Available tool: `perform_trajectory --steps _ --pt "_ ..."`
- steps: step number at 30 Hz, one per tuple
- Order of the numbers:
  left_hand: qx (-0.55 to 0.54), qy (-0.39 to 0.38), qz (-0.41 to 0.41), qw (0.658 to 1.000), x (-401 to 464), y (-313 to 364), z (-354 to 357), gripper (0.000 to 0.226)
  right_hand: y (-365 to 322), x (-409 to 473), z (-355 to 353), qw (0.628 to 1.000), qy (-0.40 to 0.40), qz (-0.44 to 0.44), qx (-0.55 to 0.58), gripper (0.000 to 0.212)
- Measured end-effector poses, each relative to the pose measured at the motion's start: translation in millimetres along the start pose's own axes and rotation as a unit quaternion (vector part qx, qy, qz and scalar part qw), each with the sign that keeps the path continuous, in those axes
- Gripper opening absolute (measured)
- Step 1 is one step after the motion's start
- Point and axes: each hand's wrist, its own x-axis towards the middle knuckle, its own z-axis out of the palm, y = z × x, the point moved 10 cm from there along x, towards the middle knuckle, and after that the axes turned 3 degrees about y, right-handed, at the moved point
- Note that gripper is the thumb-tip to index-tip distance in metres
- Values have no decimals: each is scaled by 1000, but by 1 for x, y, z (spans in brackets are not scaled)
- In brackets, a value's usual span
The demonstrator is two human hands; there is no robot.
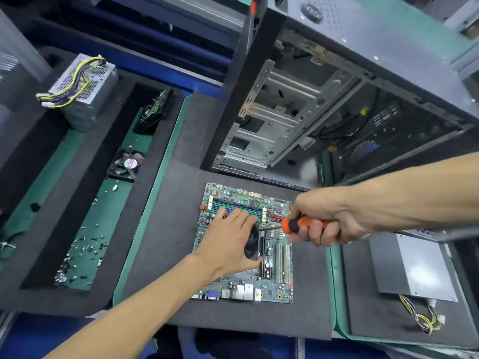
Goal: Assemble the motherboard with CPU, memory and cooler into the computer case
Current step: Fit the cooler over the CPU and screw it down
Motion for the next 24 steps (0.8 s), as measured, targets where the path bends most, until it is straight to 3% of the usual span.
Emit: perform_trajectory --steps 6,8,9,10,12,13,15,17,19,21,22,24 --pt "-5 6 -2 1000 0 0 -5 83 -1 -3 -3 990 33 -85 -107 24" --pt "-4 12 -1 1000 -2 1 -8 83 -13 -10 -11 957 96 -146 -231 21" --pt "-2 18 2 1000 -2 2 -10 83 -22 -17 -17 909 149 -193 -338 19" --pt "-1 24 6 1000 -2 3 -12 83 -30 -28 -20 829 206 -242 -460 21" --pt "-1 35 12 999 -3 6 -15 82 -41 -47 -11 619 292 -318 -657 28" --pt "0 35 14 999 -4 6 -15 82 -41 -53 -3 544 305 -344 -702 29" --pt "4 19 12 1000 -4 7 -12 85 -40 -58 14 454 290 -380 -752 25" --pt "2 3 7 1000 -3 7 -10 87 -45 -60 26 395 286 -394 -779 16" --pt "0 -8 4 1000 -1 6 -8 89 -51 -62 31 386 289 -396 -781 10" --pt "1 -10 5 1000 0 6 -6 89 -50 -59 31 408 288 -395 -771 13" --pt "1 -8 5 1000 0 7 -5 88 -50 -55 27 440 293 -382 -758 13" --pt "-2 -5 6 1000 1 9 -4 87 -50 -47 11 554 309 -338 -695 17"
